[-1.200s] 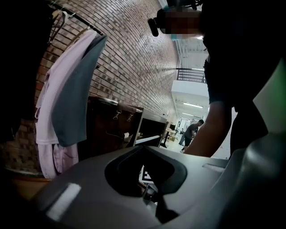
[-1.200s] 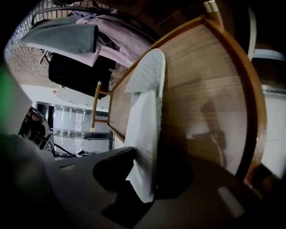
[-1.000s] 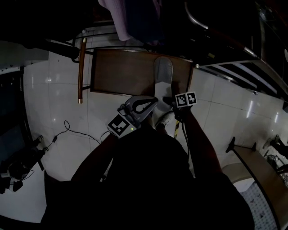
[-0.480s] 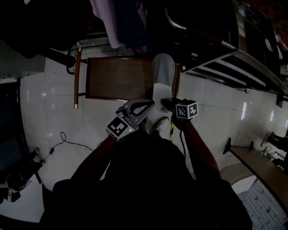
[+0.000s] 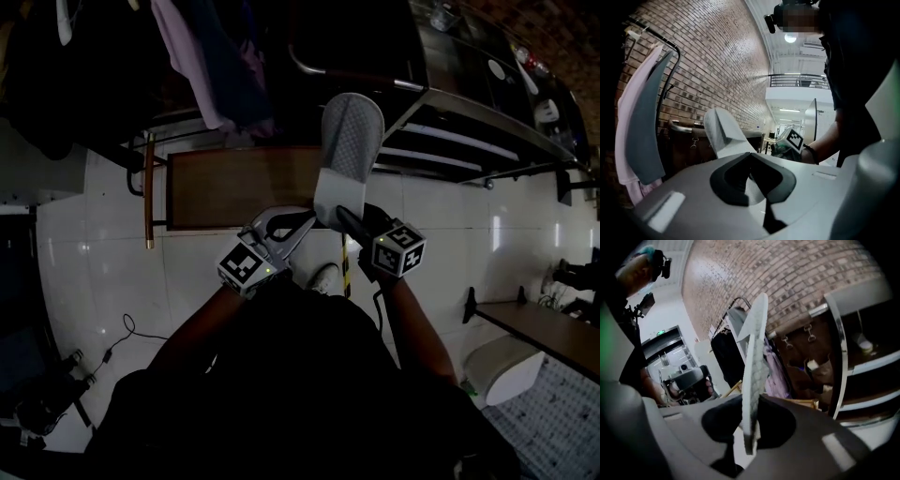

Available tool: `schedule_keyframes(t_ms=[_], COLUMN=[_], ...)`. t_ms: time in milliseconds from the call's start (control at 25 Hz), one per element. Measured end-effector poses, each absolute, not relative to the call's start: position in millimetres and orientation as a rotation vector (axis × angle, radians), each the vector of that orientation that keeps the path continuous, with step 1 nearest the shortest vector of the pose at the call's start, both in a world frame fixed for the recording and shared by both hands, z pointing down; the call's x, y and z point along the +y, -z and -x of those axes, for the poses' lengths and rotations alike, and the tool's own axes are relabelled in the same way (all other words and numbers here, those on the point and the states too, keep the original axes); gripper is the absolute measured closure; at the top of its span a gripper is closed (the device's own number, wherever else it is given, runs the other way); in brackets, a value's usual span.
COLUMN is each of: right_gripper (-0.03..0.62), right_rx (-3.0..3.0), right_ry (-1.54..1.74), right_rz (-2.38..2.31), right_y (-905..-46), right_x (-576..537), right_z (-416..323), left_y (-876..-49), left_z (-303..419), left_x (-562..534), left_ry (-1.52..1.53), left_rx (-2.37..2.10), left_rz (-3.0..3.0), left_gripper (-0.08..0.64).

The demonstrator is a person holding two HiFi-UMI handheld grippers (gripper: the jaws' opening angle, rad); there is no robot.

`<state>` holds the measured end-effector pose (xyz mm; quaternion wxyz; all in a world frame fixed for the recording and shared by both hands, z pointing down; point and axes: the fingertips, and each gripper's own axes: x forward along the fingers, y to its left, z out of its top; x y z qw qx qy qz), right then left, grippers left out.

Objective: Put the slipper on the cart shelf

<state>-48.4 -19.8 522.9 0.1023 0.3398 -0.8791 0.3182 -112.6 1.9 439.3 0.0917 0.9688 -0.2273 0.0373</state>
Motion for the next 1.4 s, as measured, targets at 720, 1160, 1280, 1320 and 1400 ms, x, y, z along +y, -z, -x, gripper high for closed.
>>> schedule_keyframes(t_ms=[720, 1160, 1280, 1320, 1400], right_gripper=[0.525, 0.525, 0.525, 0.525, 0.525], right_rx=[-2.756, -2.733, -2.721, -2.717, -2.711], right_ry=[0.024, 0.049, 0.019, 0.01, -0.002], right_rz=[-1.494, -1.527, -1.525, -1.526, -1.527], right_y=[-300, -298, -306, -307, -310], right_x=[6, 8, 6, 6, 7], right_z=[-4, -11, -10, -10, -10], left_y=[-321, -309, -311, -311, -313], left_z=[55, 48, 48, 48, 49], left_x=[7, 11, 8, 8, 7], left_ry=[0.057, 0.069, 0.076, 0.077, 0.078], left_rx=[-0.58, -0.572, -0.565, -0.565, -0.568], left_rz=[-3.035, -3.091, -3.079, -3.075, -3.072], left_gripper=[0.558, 0.558, 0.558, 0.558, 0.558])
